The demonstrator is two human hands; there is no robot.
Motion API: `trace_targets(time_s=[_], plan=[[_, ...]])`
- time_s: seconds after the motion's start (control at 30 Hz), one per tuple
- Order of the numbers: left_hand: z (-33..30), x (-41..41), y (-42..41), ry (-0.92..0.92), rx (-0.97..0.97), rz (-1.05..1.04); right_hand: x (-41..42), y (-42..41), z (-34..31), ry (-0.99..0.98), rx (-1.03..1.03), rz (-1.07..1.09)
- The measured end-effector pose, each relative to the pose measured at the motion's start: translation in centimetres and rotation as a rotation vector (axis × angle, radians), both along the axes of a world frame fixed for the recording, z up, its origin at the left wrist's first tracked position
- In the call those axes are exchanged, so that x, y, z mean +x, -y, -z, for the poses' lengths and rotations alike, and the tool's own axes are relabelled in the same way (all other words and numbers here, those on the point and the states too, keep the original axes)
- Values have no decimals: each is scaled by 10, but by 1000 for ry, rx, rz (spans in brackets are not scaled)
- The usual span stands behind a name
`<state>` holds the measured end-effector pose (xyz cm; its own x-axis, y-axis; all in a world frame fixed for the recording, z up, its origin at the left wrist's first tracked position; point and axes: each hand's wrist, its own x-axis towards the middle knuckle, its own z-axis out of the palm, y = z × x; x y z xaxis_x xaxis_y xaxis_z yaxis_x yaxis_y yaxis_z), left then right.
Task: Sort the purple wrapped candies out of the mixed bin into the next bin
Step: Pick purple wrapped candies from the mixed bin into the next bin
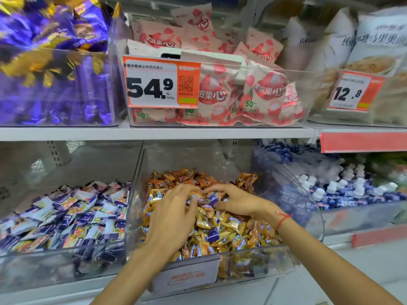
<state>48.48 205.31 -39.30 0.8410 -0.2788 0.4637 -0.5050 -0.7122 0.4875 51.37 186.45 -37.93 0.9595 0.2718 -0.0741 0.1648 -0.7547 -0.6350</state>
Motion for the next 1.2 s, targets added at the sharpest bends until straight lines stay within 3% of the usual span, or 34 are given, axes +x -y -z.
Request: trace_targets(time_s=[0.17, 0.47, 0.57, 0.77, 0.9, 1.0, 1.1, 1.2], plan=[[-4, -10, -3, -45, 101, 82, -39, 13, -18, -42, 21, -177], [-9, -14, -1, 20, 202, 215, -55, 21, -13, 28, 264, 19], [-10, -8, 11, -6, 330, 269, -54, 22, -6, 47, 238, 44], [-26, 2, 19, 38, 482, 179, -51, 36, 4, 329, 10, 193], [-34, -2, 11, 95, 464, 140, -50, 41, 4, 462, 83, 266], [-34, -6, 7, 153, 373, 121, -50, 43, 1, 454, 224, 289], [-34, -14, 0, 74, 249, 127, -54, 38, -8, 432, 288, 277], [-34, -22, -9, -2, 103, 122, -60, 29, -22, 398, 269, 127]])
